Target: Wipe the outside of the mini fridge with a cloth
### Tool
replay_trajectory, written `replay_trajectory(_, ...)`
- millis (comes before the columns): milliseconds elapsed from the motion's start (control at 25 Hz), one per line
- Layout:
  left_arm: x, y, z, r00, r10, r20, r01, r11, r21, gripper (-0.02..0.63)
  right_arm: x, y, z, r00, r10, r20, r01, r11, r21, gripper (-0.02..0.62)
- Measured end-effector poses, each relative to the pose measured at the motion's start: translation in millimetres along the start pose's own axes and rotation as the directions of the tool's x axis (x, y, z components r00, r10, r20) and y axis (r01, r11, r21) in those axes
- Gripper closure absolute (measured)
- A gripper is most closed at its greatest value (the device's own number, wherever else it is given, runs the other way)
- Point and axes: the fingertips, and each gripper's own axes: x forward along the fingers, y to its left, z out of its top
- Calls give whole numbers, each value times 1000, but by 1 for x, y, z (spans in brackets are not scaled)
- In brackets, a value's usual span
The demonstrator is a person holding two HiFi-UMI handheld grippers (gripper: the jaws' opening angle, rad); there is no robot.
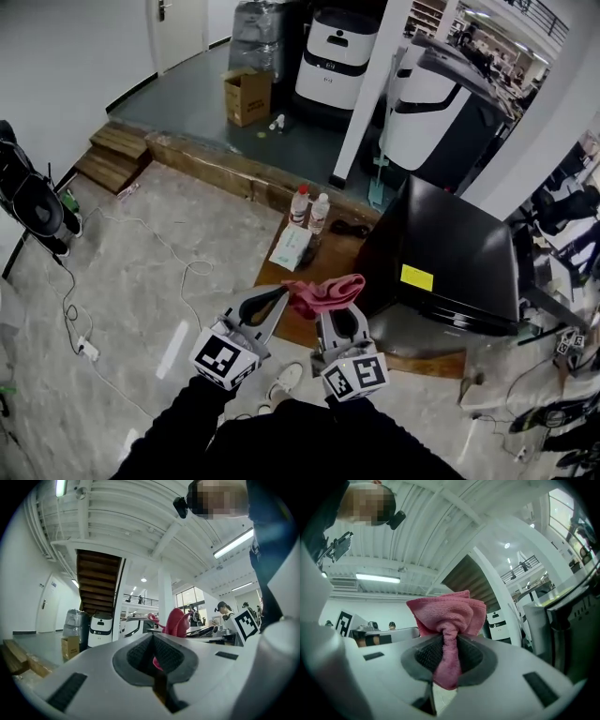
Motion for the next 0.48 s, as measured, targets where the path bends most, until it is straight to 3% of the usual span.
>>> replay_trajectory(320, 91, 67, -2, 997, -68, -28, 69, 997, 42, 600, 88, -64, 3, 997, -65, 41, 62, 995, 76, 526)
replay_trajectory(480, 130, 97, -7, 993, -117, -33, 118, 992, 31, 600, 117, -102, 3, 986, -157, 59, 149, 980, 129, 526)
